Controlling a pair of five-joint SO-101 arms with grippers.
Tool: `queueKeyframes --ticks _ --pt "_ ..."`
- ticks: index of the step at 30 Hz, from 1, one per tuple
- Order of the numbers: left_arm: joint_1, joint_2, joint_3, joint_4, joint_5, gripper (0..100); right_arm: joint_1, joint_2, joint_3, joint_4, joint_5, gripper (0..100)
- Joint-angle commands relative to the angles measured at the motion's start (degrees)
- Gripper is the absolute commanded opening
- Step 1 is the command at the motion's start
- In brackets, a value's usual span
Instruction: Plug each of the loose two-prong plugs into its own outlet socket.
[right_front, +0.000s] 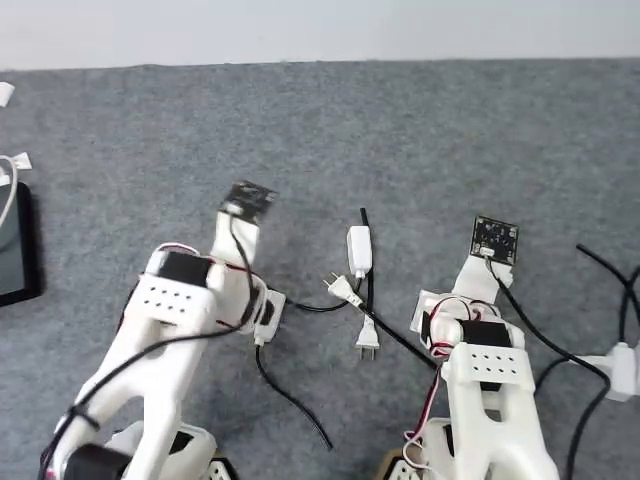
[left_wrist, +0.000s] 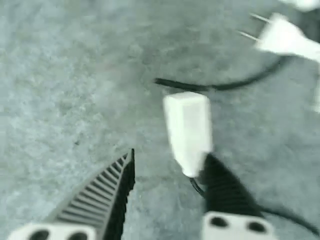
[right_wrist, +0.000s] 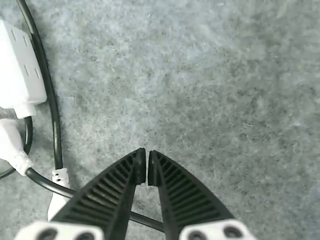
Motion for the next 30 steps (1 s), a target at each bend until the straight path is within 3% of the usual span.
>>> queueKeyframes --ticks 1,5,9,19,30 --pt "10.64 -8.70 0.66 1.58 0.26 2 0.66 -1.45 -0.18 -1.10 0.62 0.9" --pt "20.13 -10.64 7.08 -2.90 4.57 1 0.66 -1.45 -0.18 -0.92 0.62 0.9" --pt "22.07 -9.85 11.47 -8.35 9.23 1 0.75 -1.45 -0.18 -0.66 0.62 0.9" --pt "12.66 8.53 4.79 -13.27 9.14 1 0.75 -1.45 -0.18 -0.66 0.62 0.9" --pt "6.15 9.58 3.21 -13.36 5.98 1 0.66 -1.45 -0.18 -0.66 0.62 0.9"
